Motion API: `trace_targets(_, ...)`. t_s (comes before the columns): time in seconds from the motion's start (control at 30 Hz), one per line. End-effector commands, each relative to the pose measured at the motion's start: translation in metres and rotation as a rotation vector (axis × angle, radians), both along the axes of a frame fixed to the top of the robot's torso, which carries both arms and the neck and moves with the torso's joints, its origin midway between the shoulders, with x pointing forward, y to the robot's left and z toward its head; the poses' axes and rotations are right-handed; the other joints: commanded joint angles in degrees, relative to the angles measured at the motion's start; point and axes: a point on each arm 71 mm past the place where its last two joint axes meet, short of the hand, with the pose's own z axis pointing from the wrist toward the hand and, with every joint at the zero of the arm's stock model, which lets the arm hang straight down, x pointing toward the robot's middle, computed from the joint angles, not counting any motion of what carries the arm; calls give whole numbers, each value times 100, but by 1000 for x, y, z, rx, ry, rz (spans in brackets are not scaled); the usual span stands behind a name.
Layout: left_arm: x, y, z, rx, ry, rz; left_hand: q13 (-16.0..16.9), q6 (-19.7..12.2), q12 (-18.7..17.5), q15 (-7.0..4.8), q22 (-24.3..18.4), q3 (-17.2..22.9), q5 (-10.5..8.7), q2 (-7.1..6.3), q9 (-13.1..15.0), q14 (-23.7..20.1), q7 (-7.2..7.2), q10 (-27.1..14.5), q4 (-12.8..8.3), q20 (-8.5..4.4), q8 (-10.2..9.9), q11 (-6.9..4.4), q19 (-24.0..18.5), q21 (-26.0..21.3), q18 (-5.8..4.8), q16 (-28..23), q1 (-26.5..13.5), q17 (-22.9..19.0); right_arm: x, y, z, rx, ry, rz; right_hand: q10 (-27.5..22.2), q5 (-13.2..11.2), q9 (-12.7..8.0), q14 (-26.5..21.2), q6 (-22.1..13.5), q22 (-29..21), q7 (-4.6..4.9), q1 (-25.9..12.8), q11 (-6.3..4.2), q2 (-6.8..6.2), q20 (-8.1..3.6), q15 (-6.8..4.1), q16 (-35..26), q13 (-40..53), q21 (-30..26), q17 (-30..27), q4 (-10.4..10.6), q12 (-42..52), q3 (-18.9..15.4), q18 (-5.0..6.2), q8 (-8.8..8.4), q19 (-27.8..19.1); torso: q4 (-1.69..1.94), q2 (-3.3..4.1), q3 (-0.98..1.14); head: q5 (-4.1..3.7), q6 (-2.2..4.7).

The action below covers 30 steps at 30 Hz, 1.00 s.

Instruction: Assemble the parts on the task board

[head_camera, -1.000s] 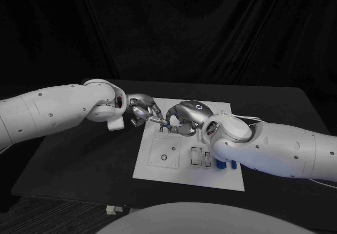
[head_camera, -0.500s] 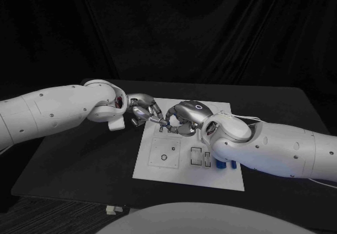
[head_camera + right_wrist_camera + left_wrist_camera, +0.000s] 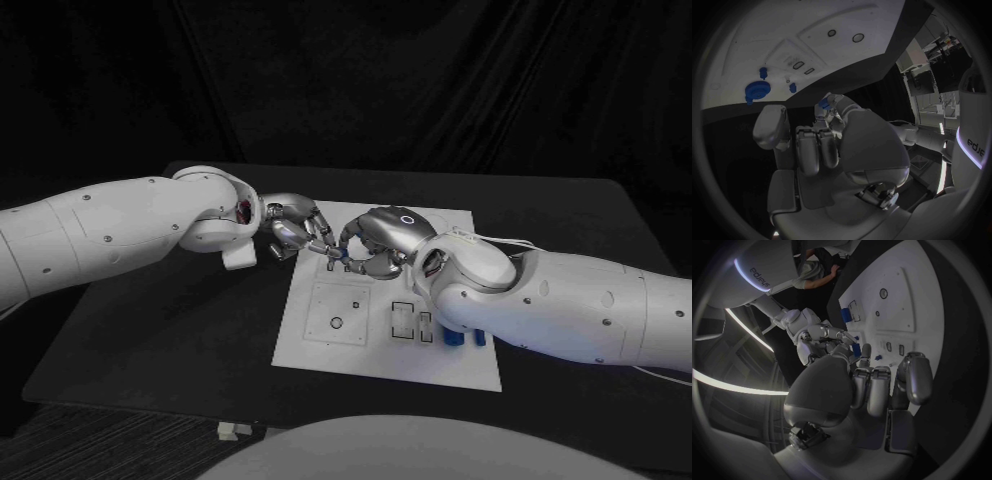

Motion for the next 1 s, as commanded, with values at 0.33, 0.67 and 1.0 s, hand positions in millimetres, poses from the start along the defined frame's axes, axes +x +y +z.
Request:
trace_targets(0.33,-1,-7,-1,-49,-6,-15,1245,75,-89,-62,997,255,301,20,-19,605,-8,265,-92,-54,64,-54,-17,-6,-7,15,262,1506,-2,5,3,16,-17,13,599,-62,-17,595,46,795,-6,13,-53,-23,-40,-32,15,1510,3,1510,-20,14,35,-2,-18,11,3,-1,-2,-8,0)
trace_targets(0.67,0,-6,-1,-56,-22,1,1224,143,-111,-75,996,353,364,13,-17,605,-28,240,-99,-64,96,-71,-21,-14,-6,15,293,1506,-2,6,3,11,-13,18,599,-118,-29,595,60,796,-4,22,-51,-26,-42,-32,15,1510,7,1510,-34,14,41,-3,-44,12,3,-1,0,-13,0)
trace_targets(1.0,0,-6,-2,-64,-22,-4,1201,362,-136,-118,1007,749,340,60,-43,605,-85,220,-76,-106,129,-126,-2,17,-12,15,352,1506,-2,6,2,0,-14,18,599,-152,-43,595,63,792,-1,57,-51,-30,-44,-33,15,1510,-11,1510,-68,14,58,-1,-78,8,1,-2,0,4,0)
